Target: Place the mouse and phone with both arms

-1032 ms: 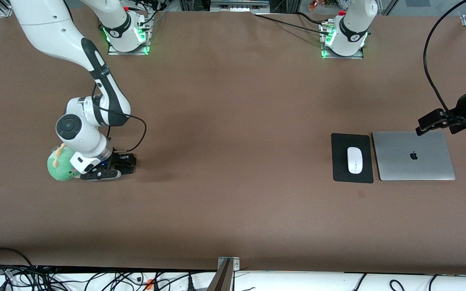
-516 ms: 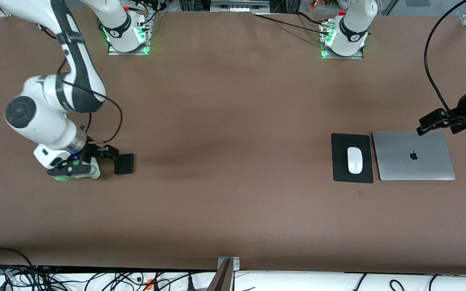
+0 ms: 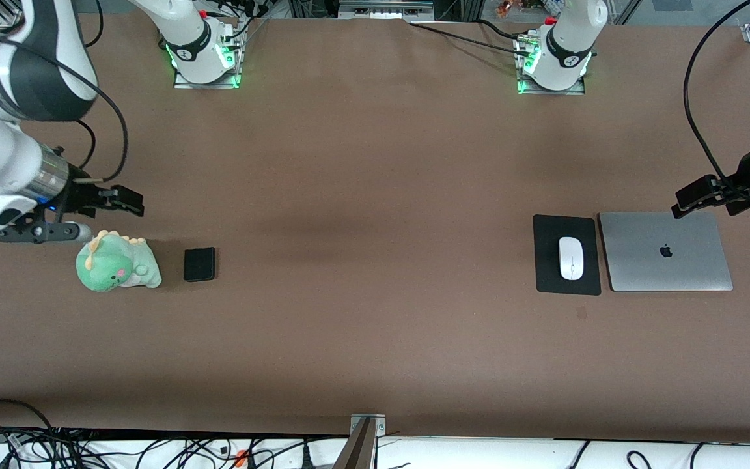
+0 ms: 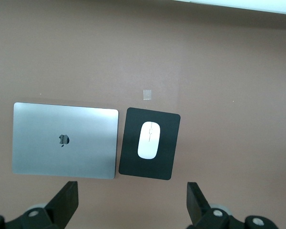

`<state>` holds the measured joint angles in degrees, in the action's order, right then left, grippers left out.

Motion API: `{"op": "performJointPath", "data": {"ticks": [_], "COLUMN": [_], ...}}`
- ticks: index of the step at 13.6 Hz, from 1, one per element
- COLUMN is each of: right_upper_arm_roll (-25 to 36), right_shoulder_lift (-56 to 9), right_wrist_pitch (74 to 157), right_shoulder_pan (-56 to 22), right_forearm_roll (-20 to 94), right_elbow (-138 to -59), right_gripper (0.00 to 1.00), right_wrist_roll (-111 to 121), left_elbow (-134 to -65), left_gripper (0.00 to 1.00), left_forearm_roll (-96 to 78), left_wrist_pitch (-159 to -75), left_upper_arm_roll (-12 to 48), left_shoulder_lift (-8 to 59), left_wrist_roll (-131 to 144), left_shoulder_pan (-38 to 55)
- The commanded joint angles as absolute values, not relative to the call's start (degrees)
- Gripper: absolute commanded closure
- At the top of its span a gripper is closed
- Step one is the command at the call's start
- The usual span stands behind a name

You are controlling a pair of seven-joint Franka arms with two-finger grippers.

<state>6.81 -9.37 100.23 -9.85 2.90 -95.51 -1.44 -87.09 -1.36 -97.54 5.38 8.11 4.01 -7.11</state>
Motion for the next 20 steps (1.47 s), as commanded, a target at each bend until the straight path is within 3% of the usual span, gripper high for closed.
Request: {"op": "performJointPath", "data": {"ticks": [1,6,11,20], "right_upper_arm_roll": [6.24,6.68,8.70,8.61], "right_shoulder_lift": [-7.48,-3.17,-3.96,-3.95], "right_wrist_pitch": [95.37,92.91,88.51,88.68], "right_shoulder_pan": [-7.47,-7.47,-7.47,-7.56], "right_forearm_roll": [3.08,1.49,2.02,1.49], "right_elbow": [-93.87,-93.78,-86.84,-85.96], "right_gripper": [0.00,0.00,0.00,0.00], "right_wrist_roll": [-0.44,-1.14,-0.44,-1.14], "left_elbow": [-85.87,-85.87,-85.87,-85.87], "left_gripper": [0.00,0.00,0.00,0.00], "left_forearm_roll": [-1.93,-1.93,-1.93,-1.93], "left_wrist_pitch": [-96.15,-96.15,-96.15,-96.15], "left_upper_arm_roll": [5.54,5.54,5.62,5.63], "left_shoulder_lift": [8.17,8.26,8.26,8.26], "left_wrist_roll": [2.90,2.90,2.90,2.90], "left_shoulder_pan": [-7.47,-7.38,-7.38,-7.38]}}
